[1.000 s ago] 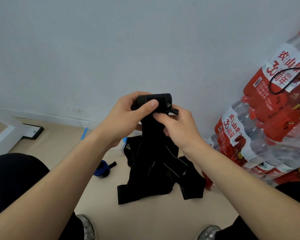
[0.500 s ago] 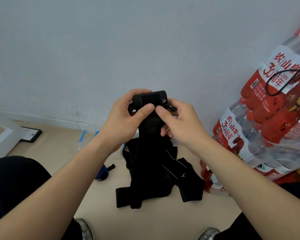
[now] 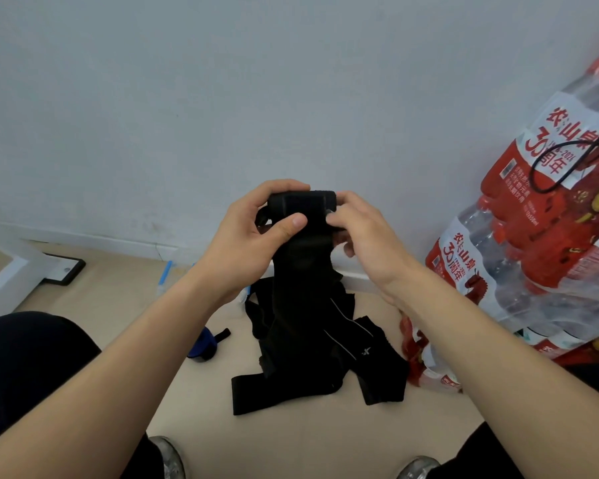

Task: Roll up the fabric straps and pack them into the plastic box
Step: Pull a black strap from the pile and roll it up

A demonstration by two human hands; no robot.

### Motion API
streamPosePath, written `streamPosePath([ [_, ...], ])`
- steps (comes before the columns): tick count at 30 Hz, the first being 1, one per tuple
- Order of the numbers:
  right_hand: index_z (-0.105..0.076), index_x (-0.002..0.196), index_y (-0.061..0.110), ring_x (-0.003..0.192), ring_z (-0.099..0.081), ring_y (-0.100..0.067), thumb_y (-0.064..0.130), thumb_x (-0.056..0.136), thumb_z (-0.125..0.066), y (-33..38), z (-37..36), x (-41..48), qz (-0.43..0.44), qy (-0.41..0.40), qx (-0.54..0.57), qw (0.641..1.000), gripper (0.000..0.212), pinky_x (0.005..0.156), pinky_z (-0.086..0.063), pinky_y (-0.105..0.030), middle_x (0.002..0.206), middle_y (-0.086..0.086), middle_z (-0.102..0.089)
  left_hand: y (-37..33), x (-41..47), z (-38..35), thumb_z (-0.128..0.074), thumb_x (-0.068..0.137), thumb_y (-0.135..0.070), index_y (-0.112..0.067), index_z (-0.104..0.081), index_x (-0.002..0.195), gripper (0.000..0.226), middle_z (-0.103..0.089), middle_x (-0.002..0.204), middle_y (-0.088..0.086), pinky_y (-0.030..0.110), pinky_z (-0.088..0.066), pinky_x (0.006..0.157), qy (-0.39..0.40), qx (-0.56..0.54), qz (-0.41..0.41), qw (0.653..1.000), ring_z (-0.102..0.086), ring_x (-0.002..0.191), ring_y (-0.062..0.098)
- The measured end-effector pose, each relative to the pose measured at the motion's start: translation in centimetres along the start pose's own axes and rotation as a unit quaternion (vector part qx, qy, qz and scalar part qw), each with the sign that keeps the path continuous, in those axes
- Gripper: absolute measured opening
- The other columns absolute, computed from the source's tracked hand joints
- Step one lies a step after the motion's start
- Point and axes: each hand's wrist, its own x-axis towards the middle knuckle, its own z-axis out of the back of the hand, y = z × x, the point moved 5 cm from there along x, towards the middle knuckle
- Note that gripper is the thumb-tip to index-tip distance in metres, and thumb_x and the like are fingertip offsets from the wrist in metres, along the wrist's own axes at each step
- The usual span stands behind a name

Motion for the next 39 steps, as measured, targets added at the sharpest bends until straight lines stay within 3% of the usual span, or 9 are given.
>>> streamPosePath([
  [2, -0.062, 0.114, 0.027, 0.084, -0.075, -0.023, 0.055, 0.097, -0.060, 0.0, -0.3, -0.1, -0.013, 0.021, 0.017, 1.000, 0.033, 0.074, -0.060, -0.042, 0.092, 0.004, -0.076, 0.0, 0.0, -0.1, -0.070, 0.104, -0.003, -0.022, -0.071, 0.133, 0.035, -0.076, 0.121, 0.001, 0.036, -0.062, 0.098, 0.030, -0.011, 0.008, 0.999, -0.071, 0.118, 0.022],
  [5, -0.058, 0.117, 0.034, 0.090, -0.076, -0.047, 0.047, 0.106, -0.065, 0.0, -0.5, -0.6, 0.026, 0.023, 0.009, 0.999, 0.018, 0.079, -0.063, -0.064, 0.104, -0.023, -0.075, 0.2, -0.2, -0.4, -0.062, 0.104, 0.006, -0.018, -0.072, 0.131, 0.038, -0.076, 0.123, 0.011, 0.036, -0.062, 0.095, 0.059, -0.054, 0.044, 0.996, -0.073, 0.117, 0.029],
  [9, -0.059, 0.120, 0.037, 0.096, -0.078, -0.038, 0.032, 0.107, -0.069, 0.3, -0.4, -0.9, 0.070, 0.014, 0.024, 0.997, 0.017, 0.083, -0.067, -0.053, 0.109, -0.017, -0.075, 0.3, 0.0, -0.4, -0.055, 0.099, -0.003, -0.012, -0.068, 0.134, 0.038, -0.076, 0.121, 0.009, 0.044, -0.061, 0.103, 0.040, -0.183, 0.110, 0.976, -0.073, 0.112, 0.024],
  [13, -0.064, 0.118, 0.034, 0.100, -0.078, -0.030, 0.014, 0.101, -0.073, 1.0, -0.5, -1.1, 0.108, 0.018, 0.032, 0.994, 0.028, 0.087, -0.067, -0.047, 0.121, -0.014, -0.071, 0.1, -0.5, -0.9, -0.058, 0.111, -0.040, -0.014, -0.068, 0.139, 0.040, -0.077, 0.130, 0.011, 0.049, -0.061, 0.104, 0.061, -0.105, 0.116, 0.986, -0.075, 0.119, 0.031],
  [17, -0.062, 0.118, 0.031, 0.093, -0.076, -0.024, 0.021, 0.088, -0.075, 0.6, -0.4, -1.0, 0.077, 0.015, 0.042, 0.996, 0.034, 0.081, -0.065, -0.039, 0.120, -0.008, -0.067, -0.1, -0.6, -0.3, -0.067, 0.108, -0.025, -0.013, -0.067, 0.132, 0.027, -0.072, 0.122, 0.020, 0.060, -0.064, 0.094, 0.029, -0.046, 0.109, 0.993, -0.075, 0.113, 0.039],
  [21, -0.061, 0.128, 0.029, 0.107, -0.076, -0.019, 0.049, 0.101, -0.071, -0.1, 0.0, -0.4, 0.036, -0.008, -0.026, 0.999, 0.036, 0.092, -0.062, -0.042, 0.119, -0.005, -0.072, -0.8, -0.6, -0.3, -0.074, 0.101, -0.007, -0.015, -0.071, 0.130, 0.030, -0.076, 0.107, -0.001, 0.038, -0.065, 0.093, 0.038, 0.009, 0.049, 0.998, -0.075, 0.106, 0.021],
  [28, -0.065, 0.127, 0.020, 0.095, -0.074, -0.007, 0.016, 0.108, -0.067, 0.3, -0.5, -0.9, 0.107, 0.007, -0.045, 0.993, 0.019, 0.084, -0.060, -0.025, 0.110, 0.001, -0.073, -0.5, -0.7, -0.6, -0.056, 0.108, -0.043, -0.007, -0.062, 0.129, 0.042, -0.073, 0.122, 0.012, 0.047, -0.060, 0.099, 0.039, -0.098, 0.125, 0.986, -0.071, 0.114, 0.029],
  [34, -0.069, 0.121, 0.029, 0.098, -0.080, -0.024, 0.005, 0.096, -0.080, 0.8, 0.2, -1.6, 0.096, -0.001, -0.049, 0.994, 0.035, 0.091, -0.067, -0.040, 0.117, -0.006, -0.070, 0.3, -0.7, -0.2, -0.051, 0.115, -0.025, -0.009, -0.061, 0.143, 0.035, -0.071, 0.136, 0.022, 0.055, -0.053, 0.115, 0.100, -0.031, 0.136, 0.985, -0.070, 0.128, 0.035],
  [39, -0.065, 0.130, 0.015, 0.106, -0.074, -0.021, 0.046, 0.095, -0.066, 0.3, -0.4, -1.3, 0.000, 0.016, 0.044, 0.999, 0.047, 0.096, -0.060, -0.043, 0.119, -0.003, -0.070, -0.4, -0.7, 0.1, -0.050, 0.115, -0.012, -0.008, -0.058, 0.145, 0.031, -0.071, 0.135, 0.018, 0.044, -0.057, 0.111, 0.130, 0.001, 0.102, 0.986, -0.070, 0.128, 0.031],
])
